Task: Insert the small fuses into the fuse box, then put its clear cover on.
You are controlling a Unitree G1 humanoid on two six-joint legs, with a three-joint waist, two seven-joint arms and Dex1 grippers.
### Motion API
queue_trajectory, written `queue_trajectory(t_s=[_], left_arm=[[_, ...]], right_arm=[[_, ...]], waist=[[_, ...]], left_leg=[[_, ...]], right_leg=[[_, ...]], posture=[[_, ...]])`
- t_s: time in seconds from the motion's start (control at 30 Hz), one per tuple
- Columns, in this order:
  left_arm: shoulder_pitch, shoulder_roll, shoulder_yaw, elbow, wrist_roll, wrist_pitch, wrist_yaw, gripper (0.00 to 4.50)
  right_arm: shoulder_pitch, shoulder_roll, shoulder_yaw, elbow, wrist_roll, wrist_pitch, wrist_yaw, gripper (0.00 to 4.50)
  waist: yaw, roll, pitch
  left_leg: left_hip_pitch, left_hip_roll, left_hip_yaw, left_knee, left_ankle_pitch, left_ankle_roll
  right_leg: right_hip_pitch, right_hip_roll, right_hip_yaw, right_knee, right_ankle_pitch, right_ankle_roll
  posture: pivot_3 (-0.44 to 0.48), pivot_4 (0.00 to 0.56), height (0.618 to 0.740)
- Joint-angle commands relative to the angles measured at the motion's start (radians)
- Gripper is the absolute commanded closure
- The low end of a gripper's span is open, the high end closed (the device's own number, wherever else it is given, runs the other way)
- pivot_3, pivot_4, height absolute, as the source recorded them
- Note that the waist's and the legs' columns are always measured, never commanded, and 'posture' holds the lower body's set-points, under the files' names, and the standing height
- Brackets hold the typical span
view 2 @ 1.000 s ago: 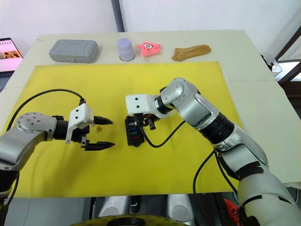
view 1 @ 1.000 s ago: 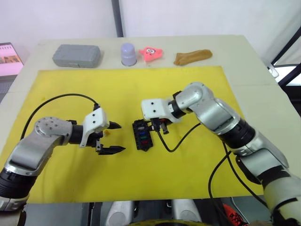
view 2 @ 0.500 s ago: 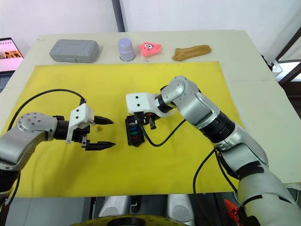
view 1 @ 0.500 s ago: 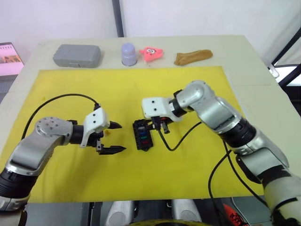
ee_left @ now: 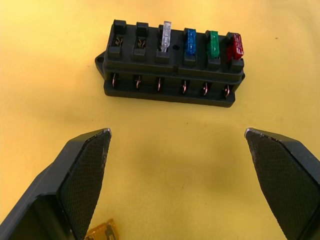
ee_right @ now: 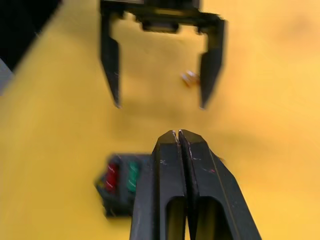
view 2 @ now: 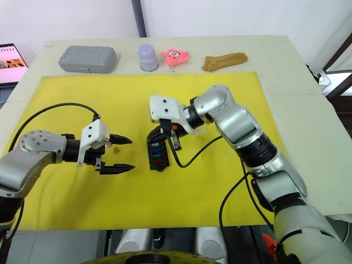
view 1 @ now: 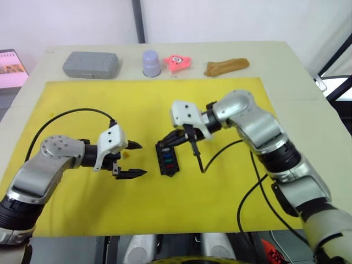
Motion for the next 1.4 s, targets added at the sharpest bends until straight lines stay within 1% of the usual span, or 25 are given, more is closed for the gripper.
queue_trajectory(t_s=[0.03, 0.23, 0.47, 0.77, 1.07, 1.23, 1.37, 1.4], left_arm=[[-0.020, -0.002, 0.003, -0.005, 0.006, -0.018, 0.002, 0.00], [-0.034, -0.017, 0.001, -0.002, 0.008, -0.019, 0.009, 0.00], [-0.034, -0.023, -0.006, -0.009, 0.013, -0.015, 0.011, 0.00], [-0.030, -0.020, -0.015, -0.017, 0.015, -0.013, 0.014, 0.00], [-0.030, -0.017, -0.016, -0.020, 0.016, -0.013, 0.016, 0.00], [-0.029, -0.018, -0.016, -0.019, 0.017, -0.016, 0.015, 0.00], [-0.030, -0.018, -0.015, -0.017, 0.017, -0.017, 0.015, 0.00], [-0.030, -0.018, -0.015, -0.017, 0.017, -0.017, 0.016, 0.00]], right_arm=[[0.007, -0.005, -0.030, -0.020, 0.016, -0.040, -0.007, 4.47], [0.041, 0.005, -0.024, 0.036, -0.004, -0.114, -0.039, 4.47], [0.045, 0.024, -0.024, 0.109, -0.006, -0.145, -0.056, 4.47], [0.048, 0.035, -0.009, 0.162, -0.022, -0.168, -0.050, 4.47], [0.079, 0.025, 0.034, 0.222, -0.085, -0.238, -0.036, 4.47], [0.107, 0.007, 0.078, 0.247, -0.144, -0.310, -0.025, 4.47], [0.111, 0.001, 0.094, 0.253, -0.162, -0.316, -0.015, 4.47], [0.111, 0.001, 0.095, 0.256, -0.168, -0.319, -0.014, 4.47]], waist=[[0.000, 0.000, 0.000], [0.000, 0.000, 0.000], [-0.001, 0.000, 0.000], [-0.001, 0.000, 0.000], [-0.001, 0.000, 0.000], [-0.001, 0.000, 0.000], [0.001, 0.000, -0.001], [0.001, 0.000, -0.001]], left_leg=[[0.000, 0.000, 0.000, 0.000, 0.000, 0.000], [0.000, 0.000, 0.000, 0.000, 0.000, 0.000], [0.000, 0.000, 0.000, 0.000, 0.000, 0.000], [0.000, 0.000, 0.000, 0.000, 0.000, 0.000], [0.001, 0.000, 0.000, 0.000, 0.000, 0.000], [0.005, 0.000, 0.000, 0.000, 0.000, 0.000], [0.015, 0.000, 0.000, -0.002, -0.001, 0.002], [0.015, 0.000, 0.000, -0.002, -0.002, 0.003]], right_leg=[[0.000, 0.000, 0.000, 0.000, 0.000, 0.000], [0.000, 0.000, 0.000, 0.000, 0.000, 0.000], [0.000, 0.000, 0.000, 0.000, 0.000, 0.000], [0.000, 0.000, 0.000, 0.000, 0.000, 0.000], [0.001, 0.001, 0.000, 0.000, 0.000, 0.000], [0.005, 0.001, 0.000, 0.000, 0.000, 0.000], [0.015, 0.001, 0.000, -0.001, 0.000, 0.000], [0.015, 0.002, 0.000, -0.001, 0.000, 0.000]], posture=[[0.000, 0.150, 0.731], [0.000, 0.150, 0.731], [0.000, 0.150, 0.731], [0.000, 0.150, 0.731], [0.000, 0.150, 0.731], [0.000, 0.150, 0.731], [0.000, 0.150, 0.731], [0.000, 0.150, 0.731]])
